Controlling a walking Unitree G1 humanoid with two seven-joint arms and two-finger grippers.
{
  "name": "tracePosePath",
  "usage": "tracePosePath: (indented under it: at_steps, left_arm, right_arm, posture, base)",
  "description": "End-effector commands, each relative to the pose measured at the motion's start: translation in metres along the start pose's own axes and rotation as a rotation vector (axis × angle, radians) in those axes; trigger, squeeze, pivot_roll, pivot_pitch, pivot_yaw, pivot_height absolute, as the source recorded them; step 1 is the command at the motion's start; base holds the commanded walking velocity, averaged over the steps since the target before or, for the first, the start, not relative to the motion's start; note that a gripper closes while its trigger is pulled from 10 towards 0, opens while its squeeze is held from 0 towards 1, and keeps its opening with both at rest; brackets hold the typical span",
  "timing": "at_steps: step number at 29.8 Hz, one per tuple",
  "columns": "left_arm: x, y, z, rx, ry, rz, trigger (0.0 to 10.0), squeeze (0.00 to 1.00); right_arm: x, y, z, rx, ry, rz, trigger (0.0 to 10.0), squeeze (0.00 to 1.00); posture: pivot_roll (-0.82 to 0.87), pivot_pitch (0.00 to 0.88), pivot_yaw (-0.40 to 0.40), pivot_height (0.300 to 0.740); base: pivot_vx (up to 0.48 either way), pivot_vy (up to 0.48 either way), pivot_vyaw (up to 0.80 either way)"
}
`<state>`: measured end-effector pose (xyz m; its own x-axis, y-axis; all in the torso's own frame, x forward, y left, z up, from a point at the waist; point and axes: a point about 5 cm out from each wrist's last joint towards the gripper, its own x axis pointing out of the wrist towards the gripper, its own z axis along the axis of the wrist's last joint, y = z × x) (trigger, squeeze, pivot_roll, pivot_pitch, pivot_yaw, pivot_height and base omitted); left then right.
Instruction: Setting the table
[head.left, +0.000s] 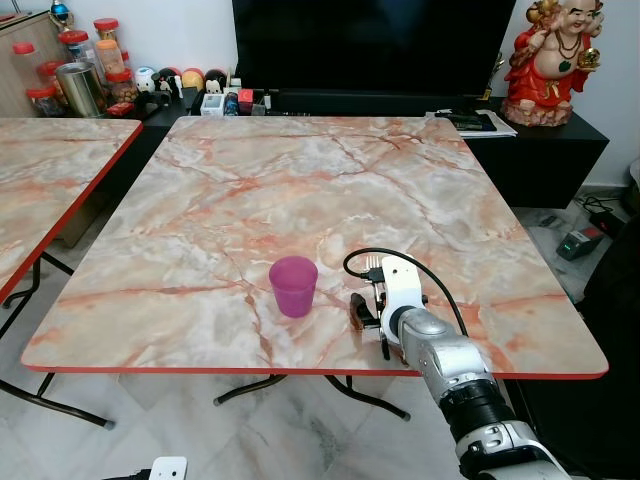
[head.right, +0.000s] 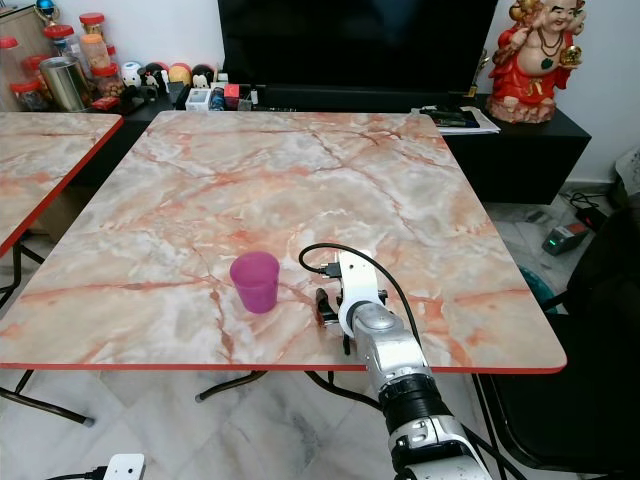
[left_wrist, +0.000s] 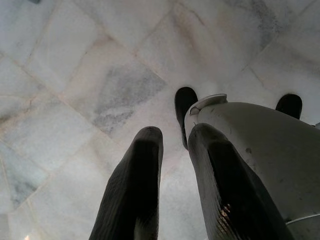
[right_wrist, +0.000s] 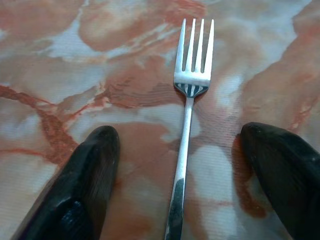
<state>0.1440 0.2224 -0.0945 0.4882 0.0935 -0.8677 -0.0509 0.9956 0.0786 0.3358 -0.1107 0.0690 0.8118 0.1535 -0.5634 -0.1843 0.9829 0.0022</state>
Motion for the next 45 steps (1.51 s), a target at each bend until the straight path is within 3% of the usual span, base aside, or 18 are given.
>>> tracePosePath:
  at_steps: [1, 2, 13, 25, 45]
  left_arm:
    - [-0.001, 0.001, -0.004, 0.013, 0.015, -0.002, 10.0, 0.00]
    - [-0.001, 0.001, -0.004, 0.013, 0.016, -0.002, 10.0, 0.00]
    - [-0.001, 0.001, -0.005, 0.009, 0.020, -0.008, 10.0, 0.00]
    - [-0.001, 0.001, -0.005, 0.004, 0.023, -0.010, 10.0, 0.00]
    - [-0.001, 0.001, -0.004, 0.006, 0.031, -0.018, 10.0, 0.00]
  right_arm:
    - [0.001, -0.001, -0.003, -0.008, 0.013, -0.008, 0.4, 0.00]
    - [0.001, -0.001, -0.003, -0.010, 0.011, -0.007, 0.0, 0.00]
    - [0.001, -0.001, 0.002, -0.026, -0.006, 0.008, 0.0, 0.00]
    - [-0.001, -0.012, 0.008, -0.044, -0.018, -0.015, 0.0, 0.00]
    - [-0.001, -0.008, 0.003, -0.041, -0.006, 0.002, 0.0, 0.00]
  posture:
    - [0.00, 0.000, -0.042, 0.740]
    - [0.00, 0.000, -0.043, 0.740]
    - [-0.01, 0.000, -0.038, 0.740]
    - [-0.02, 0.000, -0.039, 0.740]
    - [-0.02, 0.000, -0.038, 0.740]
  base:
    - [0.000, 0.000, 0.00]
    - [0.000, 0.000, 0.00]
    - [0.000, 0.000, 0.00]
    - [0.000, 0.000, 0.00]
    - [0.000, 0.000, 0.00]
